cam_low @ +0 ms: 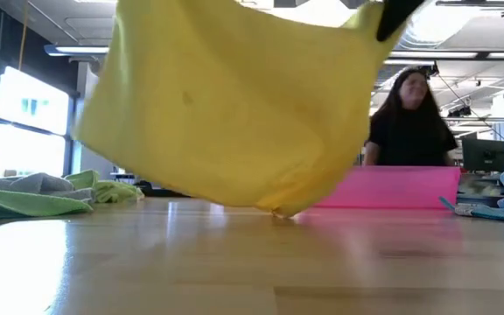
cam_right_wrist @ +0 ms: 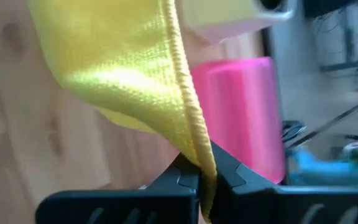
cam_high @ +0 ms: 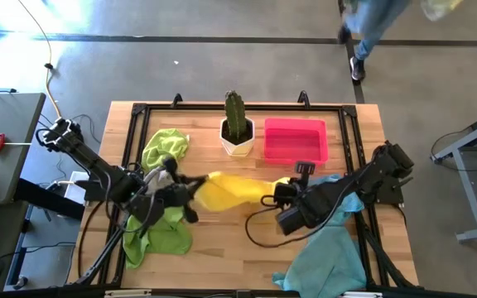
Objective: Fold microfiber towels
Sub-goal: Fold the yellow microfiber towel
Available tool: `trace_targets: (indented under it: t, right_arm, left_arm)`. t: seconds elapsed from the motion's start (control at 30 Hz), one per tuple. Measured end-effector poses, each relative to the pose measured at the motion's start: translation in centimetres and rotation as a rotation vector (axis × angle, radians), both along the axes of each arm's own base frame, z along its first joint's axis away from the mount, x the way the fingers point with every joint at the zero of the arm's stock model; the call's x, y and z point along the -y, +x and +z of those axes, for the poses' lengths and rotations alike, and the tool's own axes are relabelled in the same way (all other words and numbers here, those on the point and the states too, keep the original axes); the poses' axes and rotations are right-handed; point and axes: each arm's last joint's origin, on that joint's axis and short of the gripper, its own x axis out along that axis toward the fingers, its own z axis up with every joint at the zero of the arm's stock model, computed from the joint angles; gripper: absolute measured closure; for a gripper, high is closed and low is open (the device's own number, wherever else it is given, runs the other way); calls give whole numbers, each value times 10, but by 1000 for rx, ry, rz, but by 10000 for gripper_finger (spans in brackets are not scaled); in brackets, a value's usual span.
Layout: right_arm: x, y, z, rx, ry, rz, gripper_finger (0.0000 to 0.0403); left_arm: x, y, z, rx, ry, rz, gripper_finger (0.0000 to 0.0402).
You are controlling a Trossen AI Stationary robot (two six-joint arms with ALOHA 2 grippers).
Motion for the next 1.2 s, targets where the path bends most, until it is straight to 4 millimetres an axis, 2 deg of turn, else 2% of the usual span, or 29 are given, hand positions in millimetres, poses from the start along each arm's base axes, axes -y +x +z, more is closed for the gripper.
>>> trace_targets:
  t: [0.13, 0.4, 0.5, 0.57, 0.7, 0.8, 0.97, 1.2]
  right_arm:
    - [8, 2, 14, 6, -46, 57, 403]
    - [26, -2, 55, 81, -88, 115, 403]
    - [34, -8, 73, 161, -56, 72, 403]
    - [38, -9, 78, 203, 98, -3, 403]
    - [35, -10, 72, 68, 446, 3, 403]
    - [32, -10, 66, -29, 499, 99, 403]
    - [36, -8, 58, -21, 370, 78, 403]
    - [46, -4, 54, -66, 190, 163, 403]
  left_arm:
    - [-7, -10, 12, 26, 33, 44, 399]
    - [-19, -29, 34, 107, 9, 71, 399]
    - [-21, -35, 39, 187, -118, 3, 399]
    - [-20, -36, 40, 227, -260, -110, 399]
    - [-12, -34, 38, 192, -522, -401, 399]
    - [-10, -34, 37, 158, -583, -487, 399]
    - [-15, -37, 27, 101, -498, -338, 399]
    - [-32, -38, 3, -30, -321, -102, 399]
